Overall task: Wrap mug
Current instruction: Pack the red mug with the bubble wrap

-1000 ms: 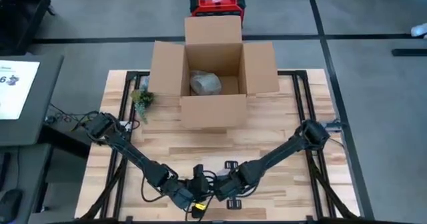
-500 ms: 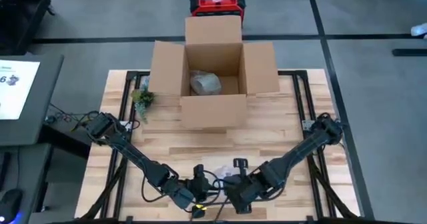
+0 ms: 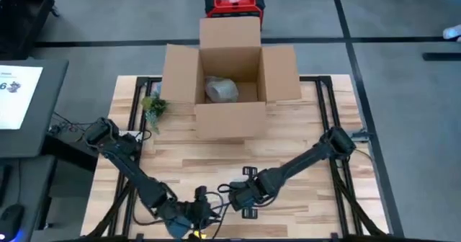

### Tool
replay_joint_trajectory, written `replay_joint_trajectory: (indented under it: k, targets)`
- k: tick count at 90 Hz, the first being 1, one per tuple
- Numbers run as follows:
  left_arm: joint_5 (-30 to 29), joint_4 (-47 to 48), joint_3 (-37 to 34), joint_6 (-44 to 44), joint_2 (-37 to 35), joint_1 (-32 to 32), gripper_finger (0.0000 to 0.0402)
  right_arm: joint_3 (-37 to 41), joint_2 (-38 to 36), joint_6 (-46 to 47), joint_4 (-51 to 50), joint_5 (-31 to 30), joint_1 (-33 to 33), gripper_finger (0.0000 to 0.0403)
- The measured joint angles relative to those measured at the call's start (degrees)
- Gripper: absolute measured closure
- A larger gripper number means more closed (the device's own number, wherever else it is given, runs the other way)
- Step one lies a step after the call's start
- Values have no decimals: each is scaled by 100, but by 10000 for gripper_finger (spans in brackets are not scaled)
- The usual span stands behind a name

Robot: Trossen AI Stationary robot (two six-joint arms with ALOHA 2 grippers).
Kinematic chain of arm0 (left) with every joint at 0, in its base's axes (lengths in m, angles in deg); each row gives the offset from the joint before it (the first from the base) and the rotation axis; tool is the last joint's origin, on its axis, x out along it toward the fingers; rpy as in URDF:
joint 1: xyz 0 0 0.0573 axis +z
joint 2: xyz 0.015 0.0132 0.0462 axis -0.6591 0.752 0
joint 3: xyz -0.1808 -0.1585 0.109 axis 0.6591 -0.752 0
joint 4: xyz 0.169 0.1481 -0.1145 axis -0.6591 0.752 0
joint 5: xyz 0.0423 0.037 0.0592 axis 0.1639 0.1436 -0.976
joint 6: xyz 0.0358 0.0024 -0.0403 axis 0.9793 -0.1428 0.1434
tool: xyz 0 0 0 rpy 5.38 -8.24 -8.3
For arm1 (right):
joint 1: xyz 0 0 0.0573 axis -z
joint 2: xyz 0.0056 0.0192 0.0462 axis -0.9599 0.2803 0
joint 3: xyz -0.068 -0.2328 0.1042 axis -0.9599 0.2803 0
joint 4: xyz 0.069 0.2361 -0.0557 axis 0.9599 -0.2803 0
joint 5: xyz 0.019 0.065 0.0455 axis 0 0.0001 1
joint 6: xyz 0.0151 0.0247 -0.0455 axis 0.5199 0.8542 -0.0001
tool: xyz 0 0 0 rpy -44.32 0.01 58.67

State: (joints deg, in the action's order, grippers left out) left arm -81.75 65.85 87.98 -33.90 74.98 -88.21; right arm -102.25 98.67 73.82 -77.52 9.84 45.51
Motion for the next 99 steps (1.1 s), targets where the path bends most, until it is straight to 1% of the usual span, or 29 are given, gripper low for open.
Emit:
replay_joint_trajectory:
  k: [8,16,25,31,44,55,66,78,87,99]
  targets:
    - [-148,285,0,-291,0,-71,365,-225,-122,9,-294,-23,-79,403]
    - [-210,500,-12,-562,0,-84,365,-537,-332,15,-452,-279,-178,403]
    - [-311,618,-22,-636,0,-101,365,-798,-554,14,-282,-655,-290,403]
    - [-316,619,-22,-636,0,-103,365,-836,-552,-29,4,-723,-335,403]
    - [-314,621,-22,-612,0,-103,365,-839,-366,-184,336,-554,-302,403]
    - [-317,627,-22,-622,0,-122,365,-834,-13,-14,-196,-449,-204,403]
    - [-340,634,-22,-630,0,-150,365,-859,383,26,-375,-276,-96,403]
    - [-344,641,-26,-634,0,-160,365,-881,734,-143,-305,-132,-56,403]
    - [-350,641,-26,-634,0,-162,365,-871,711,-238,-387,-90,-51,403]
    - [-367,630,-26,-621,0,-165,365,-818,338,-193,-507,-86,-86,403]
